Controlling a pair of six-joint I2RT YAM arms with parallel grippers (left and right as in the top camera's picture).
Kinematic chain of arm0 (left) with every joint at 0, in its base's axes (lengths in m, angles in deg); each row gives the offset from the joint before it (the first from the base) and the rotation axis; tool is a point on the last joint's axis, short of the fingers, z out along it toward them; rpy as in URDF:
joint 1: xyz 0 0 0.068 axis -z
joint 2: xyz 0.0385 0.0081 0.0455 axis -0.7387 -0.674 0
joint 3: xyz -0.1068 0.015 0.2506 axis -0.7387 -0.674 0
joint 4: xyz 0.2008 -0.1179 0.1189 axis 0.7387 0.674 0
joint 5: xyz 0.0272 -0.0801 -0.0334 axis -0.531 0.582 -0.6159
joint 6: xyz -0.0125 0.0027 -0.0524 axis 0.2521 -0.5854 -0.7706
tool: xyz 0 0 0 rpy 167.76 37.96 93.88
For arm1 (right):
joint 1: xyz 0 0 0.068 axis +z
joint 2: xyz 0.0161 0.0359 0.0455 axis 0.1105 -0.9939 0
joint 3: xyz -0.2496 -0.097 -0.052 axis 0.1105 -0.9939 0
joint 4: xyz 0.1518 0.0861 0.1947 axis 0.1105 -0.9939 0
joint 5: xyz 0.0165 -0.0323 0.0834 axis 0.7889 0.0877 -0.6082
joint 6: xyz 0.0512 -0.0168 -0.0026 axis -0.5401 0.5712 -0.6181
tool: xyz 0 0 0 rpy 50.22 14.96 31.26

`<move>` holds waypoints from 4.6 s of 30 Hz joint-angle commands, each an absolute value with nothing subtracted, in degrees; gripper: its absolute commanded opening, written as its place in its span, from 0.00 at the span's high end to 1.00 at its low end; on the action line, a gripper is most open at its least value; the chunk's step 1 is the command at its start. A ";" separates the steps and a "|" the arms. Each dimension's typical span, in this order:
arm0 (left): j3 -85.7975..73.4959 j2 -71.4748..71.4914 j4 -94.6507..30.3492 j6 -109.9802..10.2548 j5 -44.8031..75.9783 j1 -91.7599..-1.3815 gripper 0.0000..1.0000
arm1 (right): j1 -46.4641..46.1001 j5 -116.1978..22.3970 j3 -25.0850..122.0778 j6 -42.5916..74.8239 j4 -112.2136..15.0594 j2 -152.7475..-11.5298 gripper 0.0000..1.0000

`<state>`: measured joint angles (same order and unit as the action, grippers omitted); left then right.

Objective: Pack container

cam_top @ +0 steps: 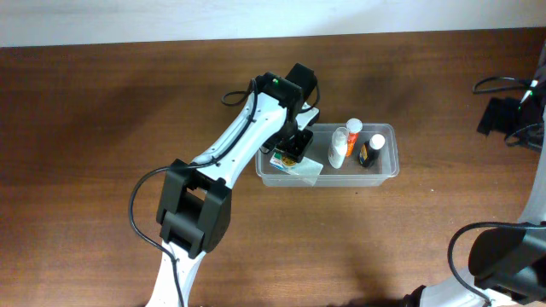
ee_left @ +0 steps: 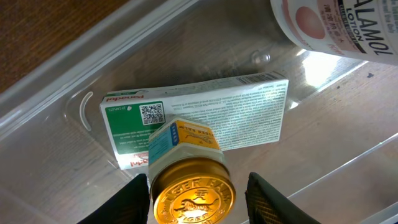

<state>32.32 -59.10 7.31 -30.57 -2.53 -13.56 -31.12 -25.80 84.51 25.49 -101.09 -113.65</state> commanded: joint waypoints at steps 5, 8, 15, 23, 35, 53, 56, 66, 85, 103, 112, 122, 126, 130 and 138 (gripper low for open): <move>33.34 -59.85 6.61 -30.71 -2.47 -13.27 0.39 | -31.12 -25.32 84.27 25.06 -101.04 -113.10 0.02; 36.67 -59.78 7.60 -30.73 -6.33 -13.27 0.30 | -31.12 -25.32 84.27 25.06 -101.04 -113.10 0.02; 51.66 -59.78 14.63 -30.79 -16.65 -13.53 0.13 | -31.12 -25.29 84.27 25.06 -101.04 -113.10 0.02; 70.13 -58.97 27.68 -37.07 -19.41 -16.29 0.03 | -31.12 -25.32 84.27 25.06 -101.04 -113.10 0.02; 72.88 -48.57 30.35 -40.85 -17.79 -17.49 0.01 | -31.12 -25.32 84.27 25.06 -101.04 -113.10 0.02; 36.93 -16.29 30.35 -47.71 -24.52 -14.76 0.01 | -31.12 -25.32 84.27 25.06 -101.04 -113.10 0.02; 28.16 -9.16 30.35 -51.82 -30.86 -14.76 0.01 | -31.12 -25.32 84.27 25.06 -101.04 -113.10 0.02; 20.23 -0.20 30.33 -55.16 -33.72 -14.76 0.01 | -31.12 -25.32 84.27 25.06 -101.04 -113.10 0.02; 3.09 3.95 15.22 -45.72 -31.95 -14.78 0.01 | -31.12 -25.32 84.27 25.06 -101.04 -113.10 0.02; -54.35 42.88 -40.66 -21.63 -14.36 -37.20 0.01 | -31.12 -25.32 84.27 25.06 -101.04 -113.10 0.02; -66.30 55.51 -51.40 -21.63 -14.36 -43.04 0.00 | -31.12 -25.32 84.27 25.06 -101.04 -113.10 0.02; -73.89 66.20 -62.54 -21.66 -14.33 -45.93 0.01 | -31.12 -25.29 84.27 25.06 -101.04 -113.10 0.02; -76.57 70.88 -64.90 -21.66 -14.31 -47.74 0.01 | -31.12 -25.32 84.27 25.06 -101.04 -113.10 0.02; -77.64 71.36 -67.44 -21.63 -14.31 -47.96 0.01 | -31.12 -25.32 84.27 25.06 -101.04 -113.10 0.02; -80.99 71.36 -68.49 -21.63 -14.31 -47.96 0.01 | -31.12 -25.29 84.27 25.06 -101.04 -113.10 0.02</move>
